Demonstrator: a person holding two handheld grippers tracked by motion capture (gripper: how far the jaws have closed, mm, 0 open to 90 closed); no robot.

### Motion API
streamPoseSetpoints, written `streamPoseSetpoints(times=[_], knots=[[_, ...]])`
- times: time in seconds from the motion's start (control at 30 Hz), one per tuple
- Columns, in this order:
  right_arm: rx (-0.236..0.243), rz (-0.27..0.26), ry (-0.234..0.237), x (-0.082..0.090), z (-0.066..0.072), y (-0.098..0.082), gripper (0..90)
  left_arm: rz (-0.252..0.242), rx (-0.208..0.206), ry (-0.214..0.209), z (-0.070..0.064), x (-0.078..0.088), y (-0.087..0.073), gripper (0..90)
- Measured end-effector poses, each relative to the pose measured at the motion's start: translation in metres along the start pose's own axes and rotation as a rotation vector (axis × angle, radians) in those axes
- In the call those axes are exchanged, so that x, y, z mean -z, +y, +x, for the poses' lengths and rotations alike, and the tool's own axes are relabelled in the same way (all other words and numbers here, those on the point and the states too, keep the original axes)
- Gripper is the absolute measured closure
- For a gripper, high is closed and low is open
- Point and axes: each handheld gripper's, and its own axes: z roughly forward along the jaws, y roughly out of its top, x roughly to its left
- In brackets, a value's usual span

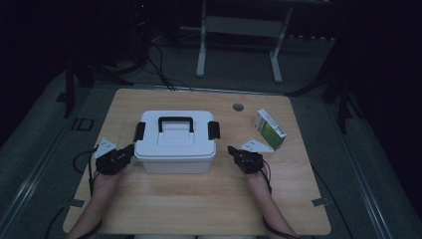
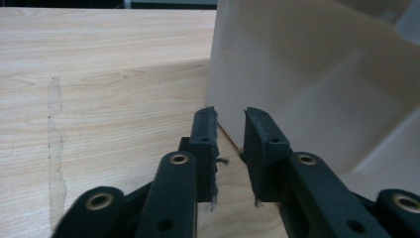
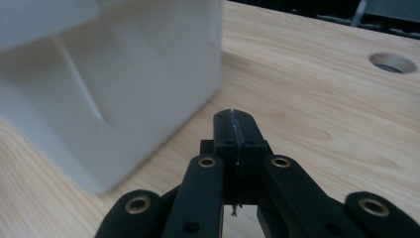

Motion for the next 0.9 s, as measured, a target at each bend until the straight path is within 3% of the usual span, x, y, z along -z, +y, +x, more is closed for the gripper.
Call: streamPoseSetpoints(times=[0.1,0.2,0.3,0.4,0.5,0.57,0.77,0.9], knots=[[-0.007,0.004,0.024,-0.014,0.01,0.006,90.0,0.01,-0.006,-0.01,-0.004,-0.007,0.003,87.9],[-0.008,0.009,0.039,-0.02,0.015,0.008,90.0,0.012,-0.006,-0.016,-0.006,-0.01,0.005,89.3],[-0.034,-0.008,0.087,-0.027,0.021,0.012,90.0,0.002,-0.025,-0.017,-0.011,-0.014,0.007,89.4],[-0.015,-0.004,0.077,-0.029,0.025,0.015,90.0,-0.003,-0.026,-0.029,-0.012,-0.015,0.008,89.5],[-0.02,-0.012,0.099,-0.03,0.028,0.019,90.0,-0.014,0.009,-0.044,-0.011,-0.016,0.009,89.5],[-0.015,-0.006,0.088,-0.029,0.03,0.02,90.0,-0.013,0.014,-0.046,-0.011,-0.016,0.009,89.6],[-0.023,-0.001,0.083,-0.027,0.031,0.019,90.0,-0.006,0.004,-0.044,-0.014,-0.016,0.01,89.7],[-0.026,-0.004,0.076,-0.023,0.029,0.016,90.0,-0.001,0.006,-0.065,-0.019,-0.016,0.01,89.7]])
